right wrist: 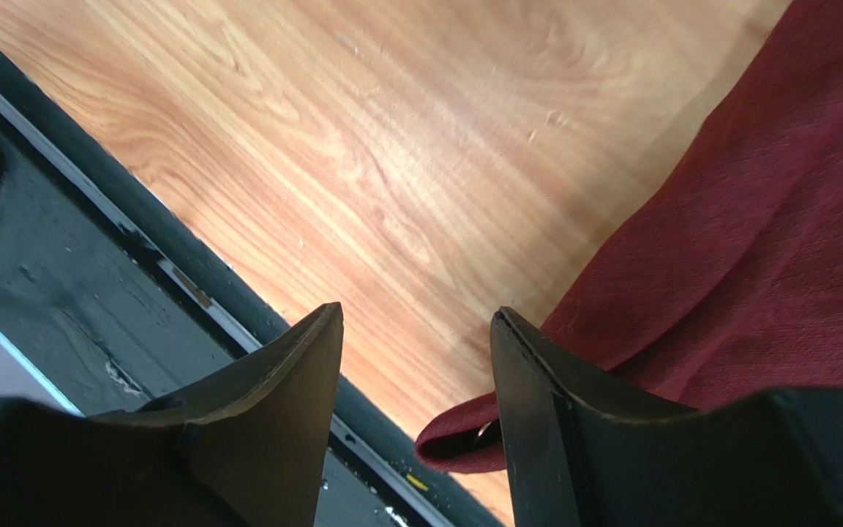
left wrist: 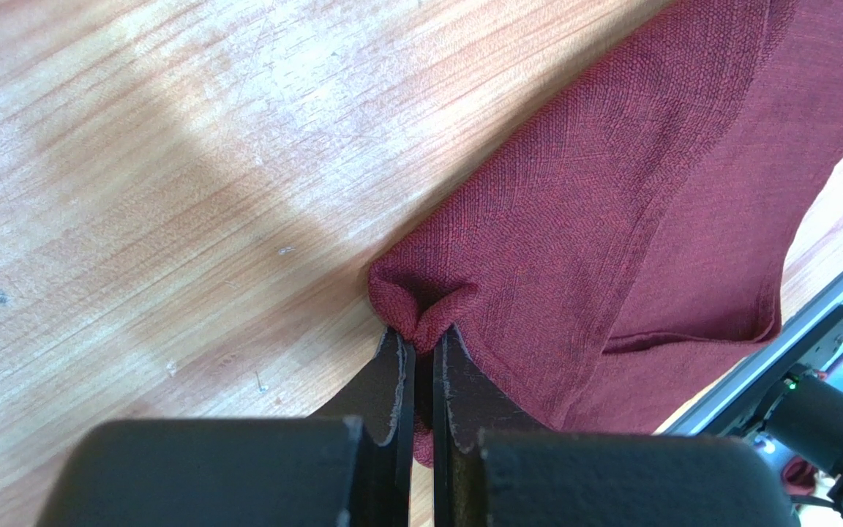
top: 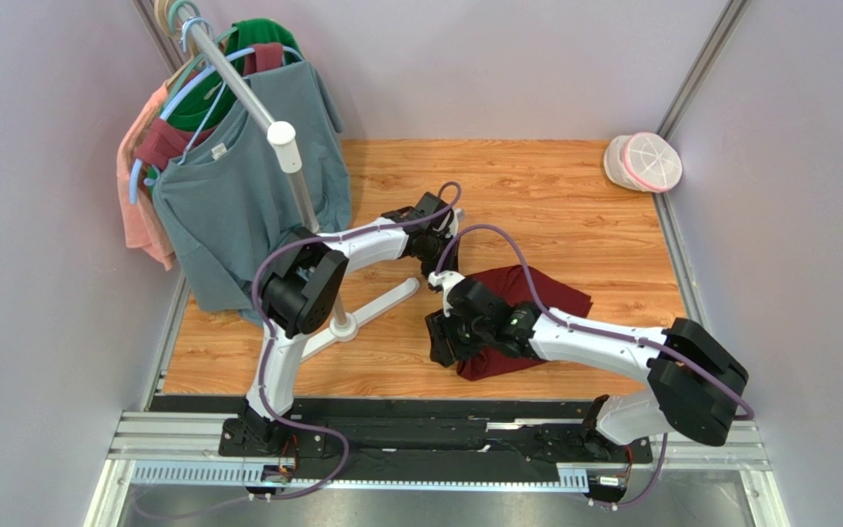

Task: Fold the napkin, place the utensils inside, and roll it up
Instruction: Roll the napkin with the utensil

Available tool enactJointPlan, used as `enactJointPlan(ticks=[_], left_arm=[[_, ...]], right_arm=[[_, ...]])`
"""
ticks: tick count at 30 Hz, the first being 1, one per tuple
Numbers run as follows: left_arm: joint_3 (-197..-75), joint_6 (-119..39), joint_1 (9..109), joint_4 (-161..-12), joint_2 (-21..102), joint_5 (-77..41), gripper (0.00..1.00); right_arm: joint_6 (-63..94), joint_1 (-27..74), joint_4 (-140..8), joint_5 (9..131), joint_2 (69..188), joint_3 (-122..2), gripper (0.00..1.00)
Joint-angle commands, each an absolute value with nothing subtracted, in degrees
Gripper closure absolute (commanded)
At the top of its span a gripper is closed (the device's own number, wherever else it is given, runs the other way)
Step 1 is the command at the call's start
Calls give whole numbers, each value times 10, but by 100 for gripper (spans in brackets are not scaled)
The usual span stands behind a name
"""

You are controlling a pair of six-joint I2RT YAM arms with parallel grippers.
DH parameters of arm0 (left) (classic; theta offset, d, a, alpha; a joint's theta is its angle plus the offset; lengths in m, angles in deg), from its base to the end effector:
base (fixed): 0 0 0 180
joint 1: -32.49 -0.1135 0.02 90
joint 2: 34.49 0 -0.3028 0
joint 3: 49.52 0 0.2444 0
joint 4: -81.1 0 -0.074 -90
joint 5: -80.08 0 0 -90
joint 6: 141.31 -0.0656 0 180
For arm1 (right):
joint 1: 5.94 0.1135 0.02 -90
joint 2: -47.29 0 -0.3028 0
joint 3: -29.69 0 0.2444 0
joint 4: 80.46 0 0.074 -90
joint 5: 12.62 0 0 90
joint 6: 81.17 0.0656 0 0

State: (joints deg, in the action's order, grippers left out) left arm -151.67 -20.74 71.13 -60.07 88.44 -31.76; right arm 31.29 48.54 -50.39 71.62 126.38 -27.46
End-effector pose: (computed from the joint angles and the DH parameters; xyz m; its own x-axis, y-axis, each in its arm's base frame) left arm 0.3607 -0.3196 0.1646 -0.9497 0.1548 -0.2724 0.2829 0.7970 -0.5336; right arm 0.1545 0.2277 0.2098 -0.7462 -0.3912 -0.5386 -0.6066 0.7328 0.3083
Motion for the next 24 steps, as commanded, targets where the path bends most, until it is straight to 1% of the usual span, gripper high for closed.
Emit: enactJointPlan(ticks=[1, 5, 9, 18, 19, 21, 24], left_arm=[[-1535, -230, 713, -568, 894, -308, 100], [-1544, -242, 713, -554, 894, -294, 100], [-1548, -245, 714, -548, 894, -292, 100], [-1549, -248, 713, -542, 895, -286, 100], [-1550, -248, 713, -542, 894, -286, 100], [-1550, -248, 713, -541, 894, -286, 100], [-1551, -249, 713, -540, 893, -284, 100]], right_arm=[[336, 508, -448, 770, 1268, -302, 45], [340, 508, -409, 825, 1252, -294, 45], [336, 508, -388, 851, 1238, -287, 45], [331, 508, -372, 859, 1225, -285, 45], [334, 508, -380, 855, 1228, -279, 49], [340, 507, -385, 848, 1232, -268, 61], [346, 508, -379, 853, 1224, -258, 71]])
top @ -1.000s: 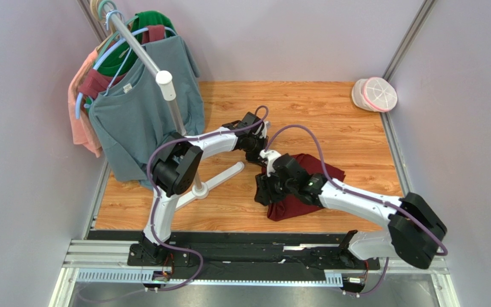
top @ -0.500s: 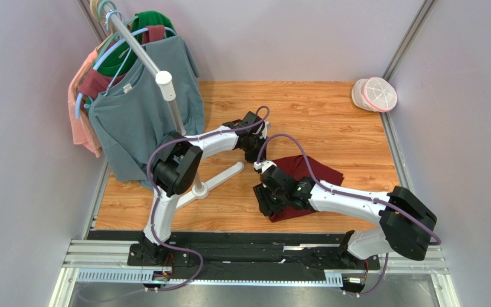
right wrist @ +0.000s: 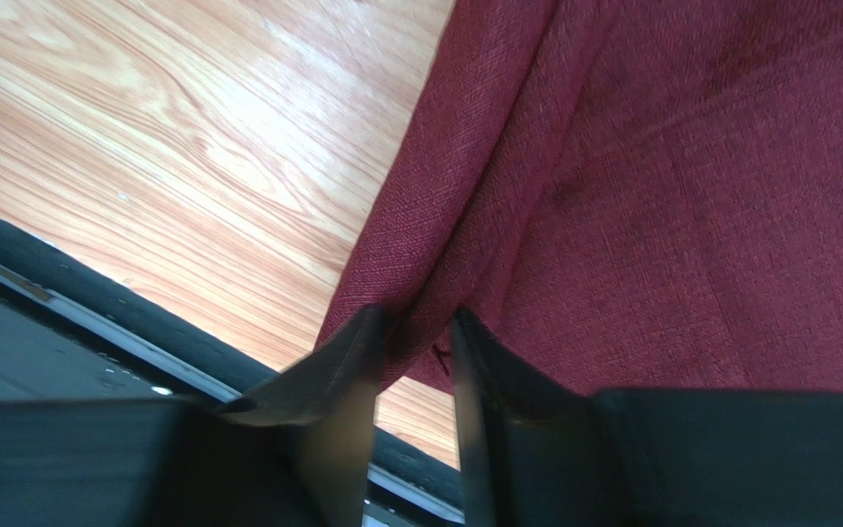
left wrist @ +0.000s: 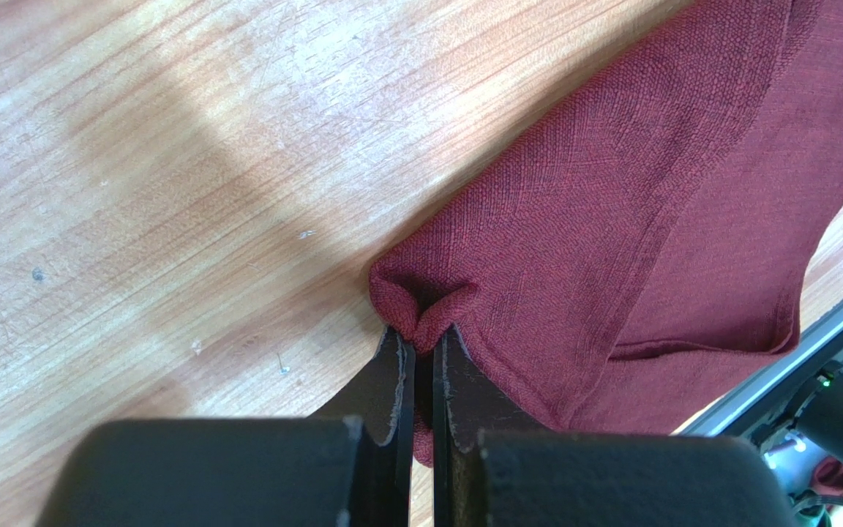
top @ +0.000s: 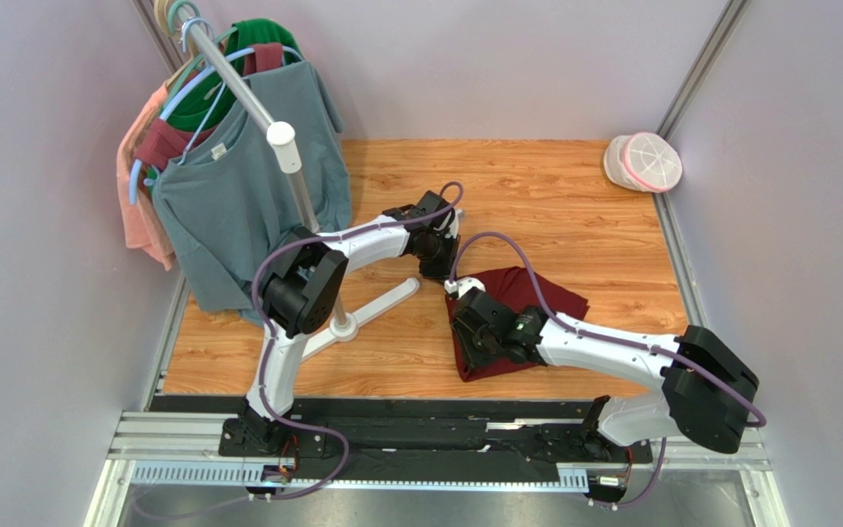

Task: Fold the napkin, place the utensils inside, and roll it up
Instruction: Roll the napkin with the utensil

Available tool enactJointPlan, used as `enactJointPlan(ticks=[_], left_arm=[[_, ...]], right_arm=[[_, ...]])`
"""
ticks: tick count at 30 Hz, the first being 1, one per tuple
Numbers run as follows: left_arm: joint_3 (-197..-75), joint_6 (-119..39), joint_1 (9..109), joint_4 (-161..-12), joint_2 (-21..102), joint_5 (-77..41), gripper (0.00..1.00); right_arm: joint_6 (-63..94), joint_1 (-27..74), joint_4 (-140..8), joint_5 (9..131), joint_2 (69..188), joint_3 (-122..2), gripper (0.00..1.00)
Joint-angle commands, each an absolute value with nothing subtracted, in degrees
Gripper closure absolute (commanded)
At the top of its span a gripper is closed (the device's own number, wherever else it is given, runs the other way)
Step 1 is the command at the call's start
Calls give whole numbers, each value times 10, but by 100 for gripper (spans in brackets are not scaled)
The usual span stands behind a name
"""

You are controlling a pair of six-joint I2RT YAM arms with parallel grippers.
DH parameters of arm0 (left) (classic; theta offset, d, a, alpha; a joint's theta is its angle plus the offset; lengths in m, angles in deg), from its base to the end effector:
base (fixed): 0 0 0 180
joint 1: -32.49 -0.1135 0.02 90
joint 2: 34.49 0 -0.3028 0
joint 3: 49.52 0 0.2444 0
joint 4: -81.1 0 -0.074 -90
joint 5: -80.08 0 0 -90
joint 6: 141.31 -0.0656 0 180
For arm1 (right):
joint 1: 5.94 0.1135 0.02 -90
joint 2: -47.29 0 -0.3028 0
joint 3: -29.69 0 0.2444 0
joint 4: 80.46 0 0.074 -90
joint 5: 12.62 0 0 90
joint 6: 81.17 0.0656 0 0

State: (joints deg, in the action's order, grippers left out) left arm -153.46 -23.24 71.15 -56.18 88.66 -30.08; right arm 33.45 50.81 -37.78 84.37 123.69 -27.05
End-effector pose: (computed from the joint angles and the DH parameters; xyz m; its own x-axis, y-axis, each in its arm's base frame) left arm 0.3608 -0.3176 0.1670 -0.9435 0.1891 -0.2721 0.3050 0.8168 -0.4898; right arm 0.1402 0.1993 0.2024 -0.7744 -0.4270 -0.4669 -0.5241 0.8463 0.0954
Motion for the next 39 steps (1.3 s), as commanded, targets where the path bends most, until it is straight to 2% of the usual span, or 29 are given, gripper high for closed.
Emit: enactJointPlan(ticks=[1, 3, 12, 21, 23, 29, 32, 39], left_arm=[[-1552, -249, 713, -539, 894, -285, 100], [-1554, -250, 713, -539, 895, -285, 100], [-1565, -257, 714, -530, 903, -278, 100], [-1572, -263, 714, -516, 910, -265, 100], [-1573, -263, 714, -516, 912, -266, 100], [-1576, -263, 713, -512, 915, -268, 100], [-1577, -261, 713, -513, 916, -270, 100], [-1585, -256, 713, -512, 922, -278, 100]], right_arm=[[347, 508, -379, 854, 1221, -257, 71], [348, 508, -372, 859, 1214, -255, 79], [366, 508, -398, 852, 1240, -218, 97], [379, 508, -382, 863, 1242, -208, 98], [377, 508, -365, 871, 1213, -227, 95], [367, 523, -312, 896, 1135, -302, 59], [354, 533, -333, 892, 1133, -328, 50], [311, 539, -413, 909, 1242, -364, 46]])
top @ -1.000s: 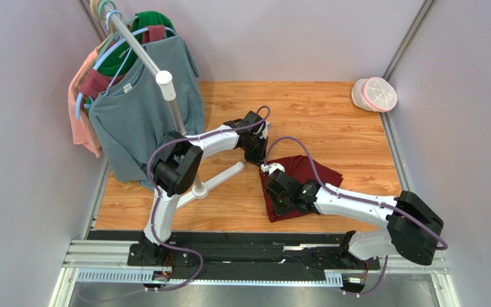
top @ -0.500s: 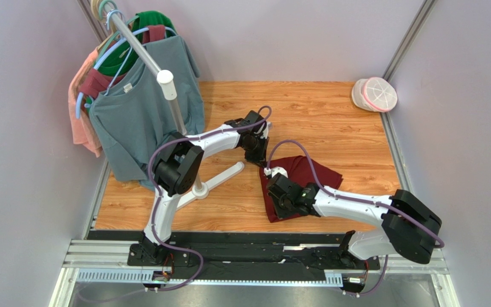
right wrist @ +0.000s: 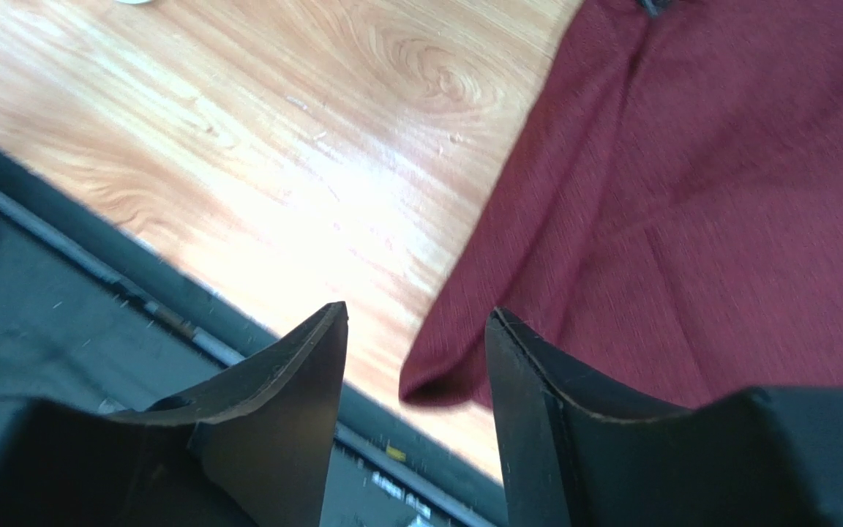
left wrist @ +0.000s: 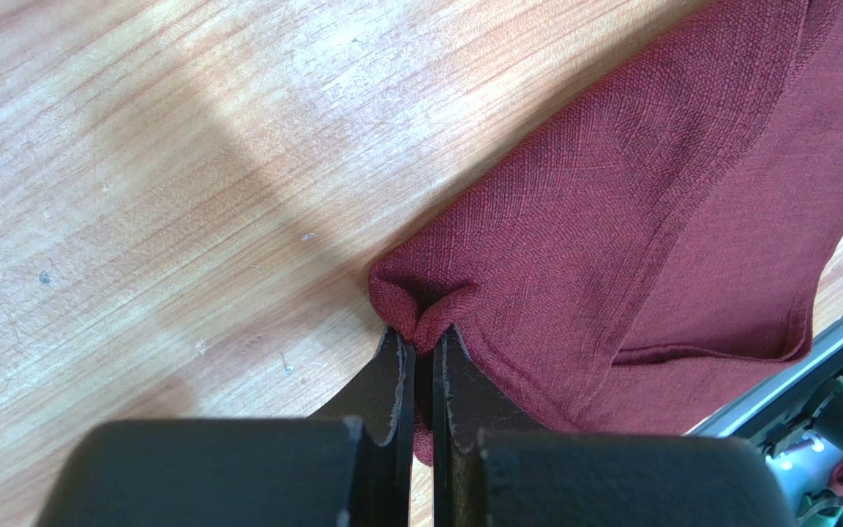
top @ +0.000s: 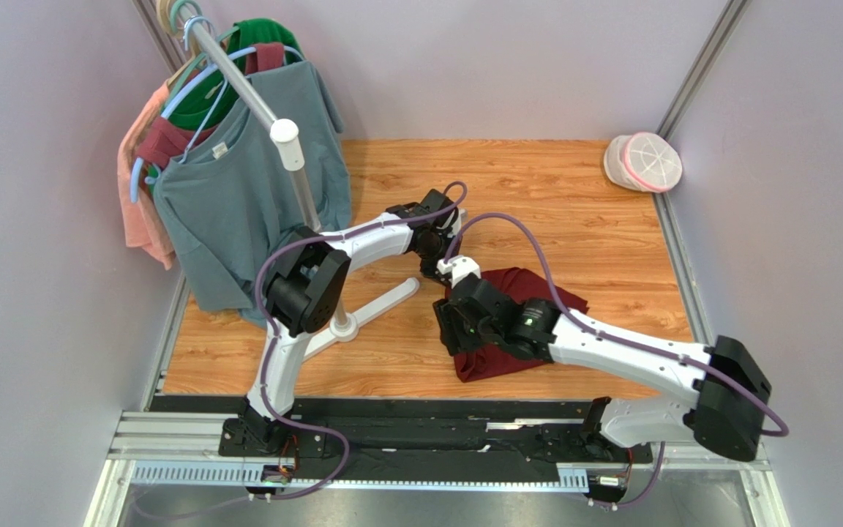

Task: Fold the napkin, place the utensils inside, and roll it up
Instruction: Roll the napkin with the utensil

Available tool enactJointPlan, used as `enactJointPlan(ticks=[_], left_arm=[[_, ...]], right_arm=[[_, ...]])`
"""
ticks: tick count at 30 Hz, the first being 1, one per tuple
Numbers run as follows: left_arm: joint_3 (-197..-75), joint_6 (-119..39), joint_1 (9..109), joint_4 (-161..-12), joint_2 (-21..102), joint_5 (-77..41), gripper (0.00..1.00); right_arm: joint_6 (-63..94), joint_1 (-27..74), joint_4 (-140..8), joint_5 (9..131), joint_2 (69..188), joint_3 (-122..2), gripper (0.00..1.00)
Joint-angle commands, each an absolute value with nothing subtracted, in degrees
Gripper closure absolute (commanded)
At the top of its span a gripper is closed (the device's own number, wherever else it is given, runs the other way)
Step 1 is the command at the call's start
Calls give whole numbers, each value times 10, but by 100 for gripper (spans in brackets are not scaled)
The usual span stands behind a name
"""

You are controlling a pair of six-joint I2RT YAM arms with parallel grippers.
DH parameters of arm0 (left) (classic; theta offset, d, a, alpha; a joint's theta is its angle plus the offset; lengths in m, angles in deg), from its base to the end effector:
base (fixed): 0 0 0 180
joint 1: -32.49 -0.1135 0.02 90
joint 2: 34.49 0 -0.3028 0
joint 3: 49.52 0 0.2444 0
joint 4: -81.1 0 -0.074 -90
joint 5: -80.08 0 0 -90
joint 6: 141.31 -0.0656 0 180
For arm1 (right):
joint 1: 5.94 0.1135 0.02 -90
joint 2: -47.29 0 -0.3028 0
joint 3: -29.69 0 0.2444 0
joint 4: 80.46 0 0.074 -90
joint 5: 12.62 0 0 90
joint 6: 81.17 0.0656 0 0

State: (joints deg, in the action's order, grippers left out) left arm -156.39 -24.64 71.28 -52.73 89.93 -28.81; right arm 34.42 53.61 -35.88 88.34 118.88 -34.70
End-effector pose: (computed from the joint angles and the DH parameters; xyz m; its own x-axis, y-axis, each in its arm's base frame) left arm 0.3643 -0.3200 0.1676 -0.9407 0.2112 -0.2654 0.3158 0.8309 -0.4581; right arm 0.1387 0.2113 0.2614 -0.6989 -0.3521 -0.6225 -0.5376 0.8327 0.1325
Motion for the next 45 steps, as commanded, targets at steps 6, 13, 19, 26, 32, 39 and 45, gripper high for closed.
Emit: enactJointPlan(ticks=[6, 13, 19, 26, 32, 39, 45], left_arm=[[-1592, -255, 713, -511, 926, -282, 100], [-1587, -256, 713, -509, 927, -283, 100], [-1587, -256, 713, -509, 927, -283, 100], [-1587, -256, 713, -509, 927, -285, 100], [-1589, -256, 713, -509, 926, -285, 100], [-1588, -259, 713, -509, 925, -286, 100], [-1585, -264, 714, -509, 920, -289, 100]], right_arm=[[290, 539, -473, 913, 1307, -373, 47], [283, 538, -479, 947, 1344, -373, 47], [285, 537, -477, 993, 1366, -365, 47], [273, 538, -474, 1019, 1366, -363, 47], [270, 538, -478, 1025, 1400, -363, 47], [288, 537, -471, 1055, 1433, -361, 47], [319, 524, -454, 1046, 1444, -346, 48]])
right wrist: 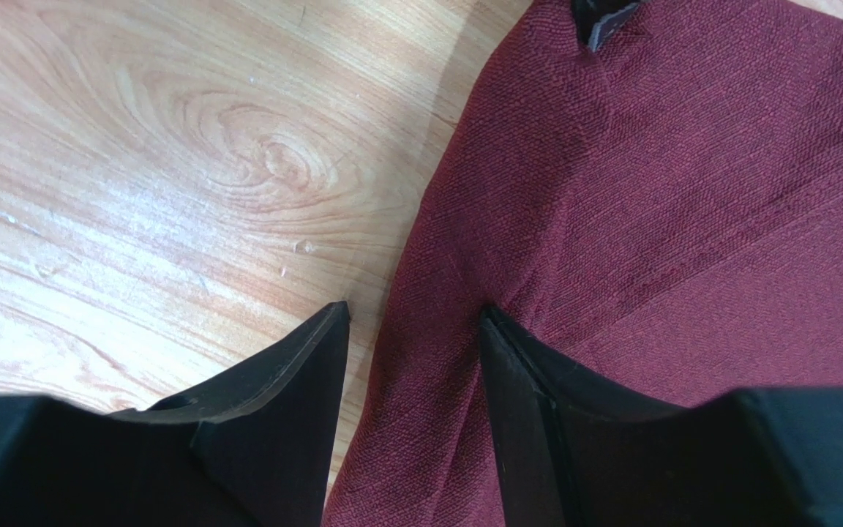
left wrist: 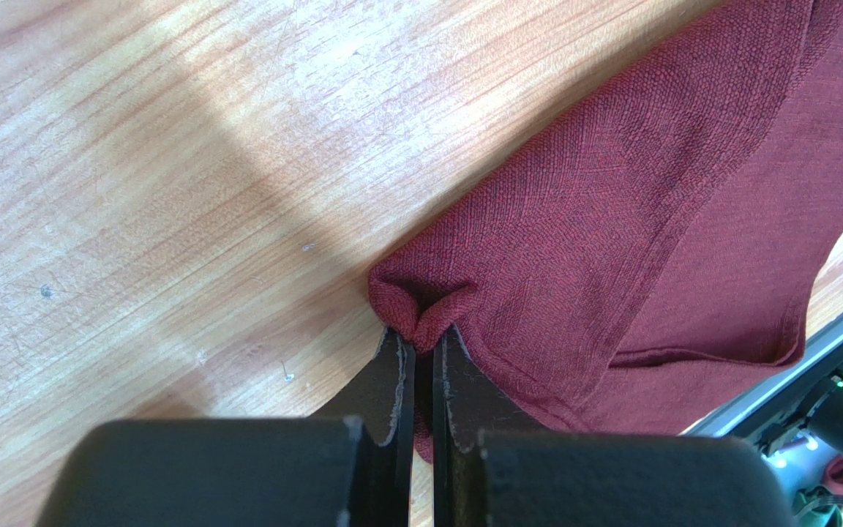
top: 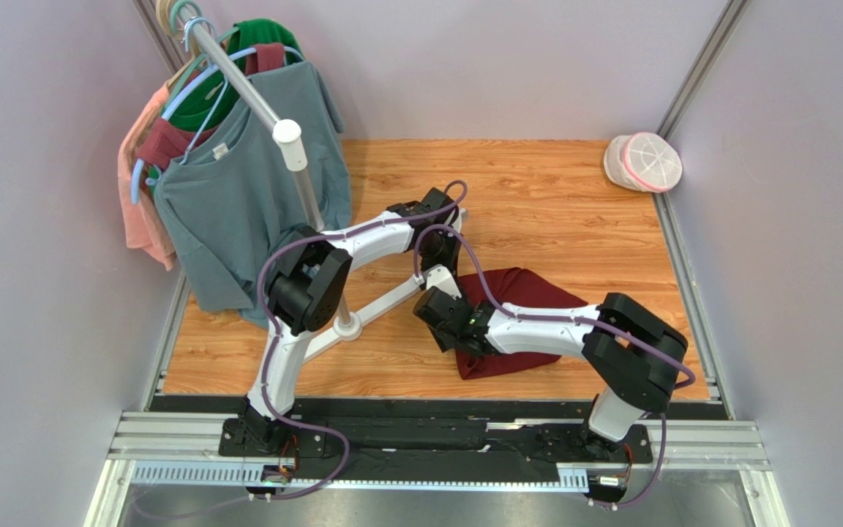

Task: Fold the napkin, place the utensils inside, and roll it up
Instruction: Roll the napkin with the utensil

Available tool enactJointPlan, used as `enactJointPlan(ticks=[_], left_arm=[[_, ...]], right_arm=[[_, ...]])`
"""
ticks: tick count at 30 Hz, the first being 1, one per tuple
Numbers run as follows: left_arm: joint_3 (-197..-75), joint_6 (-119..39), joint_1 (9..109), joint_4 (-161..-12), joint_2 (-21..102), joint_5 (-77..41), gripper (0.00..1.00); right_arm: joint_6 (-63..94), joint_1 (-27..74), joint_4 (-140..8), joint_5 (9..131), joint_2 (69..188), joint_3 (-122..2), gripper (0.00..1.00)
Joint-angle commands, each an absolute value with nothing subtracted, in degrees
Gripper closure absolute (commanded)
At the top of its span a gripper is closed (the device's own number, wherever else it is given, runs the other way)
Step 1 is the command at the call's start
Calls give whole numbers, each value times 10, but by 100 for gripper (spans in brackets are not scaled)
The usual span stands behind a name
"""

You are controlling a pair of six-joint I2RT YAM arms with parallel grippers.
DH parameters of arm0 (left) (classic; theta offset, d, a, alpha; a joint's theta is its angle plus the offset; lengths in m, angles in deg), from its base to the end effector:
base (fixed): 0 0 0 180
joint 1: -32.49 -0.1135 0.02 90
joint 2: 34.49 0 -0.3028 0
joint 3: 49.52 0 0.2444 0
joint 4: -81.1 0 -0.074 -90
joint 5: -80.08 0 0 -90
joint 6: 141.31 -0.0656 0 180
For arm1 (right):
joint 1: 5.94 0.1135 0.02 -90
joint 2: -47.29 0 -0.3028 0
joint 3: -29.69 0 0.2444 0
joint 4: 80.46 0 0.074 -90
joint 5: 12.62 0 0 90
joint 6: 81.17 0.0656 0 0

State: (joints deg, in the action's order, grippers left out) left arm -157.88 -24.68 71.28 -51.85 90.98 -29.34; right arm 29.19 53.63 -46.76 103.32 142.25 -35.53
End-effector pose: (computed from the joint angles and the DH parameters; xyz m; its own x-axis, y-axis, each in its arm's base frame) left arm 0.3671 -0.3230 0.1659 -0.9426 0.2152 -0.2555 0.3147 0.8287 -0.4629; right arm 0.1857 0.2595 0.1750 -0.6600 -0.5059 -0.5553 -0.4764 0.8534 -0.2113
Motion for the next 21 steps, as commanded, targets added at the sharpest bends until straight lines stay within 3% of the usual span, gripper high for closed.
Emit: enactJointPlan(ticks=[1, 6, 12, 13, 16, 17, 21], left_arm=[[-1585, -264, 714, -509, 918, -291, 100], [-1573, -261, 713, -529, 902, -300, 100], [-1543, -254, 714, -561, 864, -298, 98], [-1539, -254, 713, -564, 858, -296, 94], [-1522, -249, 714, -577, 836, -289, 71], [-1513, -244, 713, -587, 824, -287, 56], [-1500, -233, 713, -609, 797, -288, 39]], right_arm=[[324, 522, -452, 1042, 1447, -344, 48], [353, 508, -453, 991, 1443, -312, 53], [389, 495, -487, 928, 1430, -253, 67], [394, 492, -499, 920, 1427, -244, 72], [396, 478, -526, 887, 1417, -218, 82], [394, 467, -533, 873, 1412, -205, 86], [377, 435, -572, 803, 1388, -176, 97]])
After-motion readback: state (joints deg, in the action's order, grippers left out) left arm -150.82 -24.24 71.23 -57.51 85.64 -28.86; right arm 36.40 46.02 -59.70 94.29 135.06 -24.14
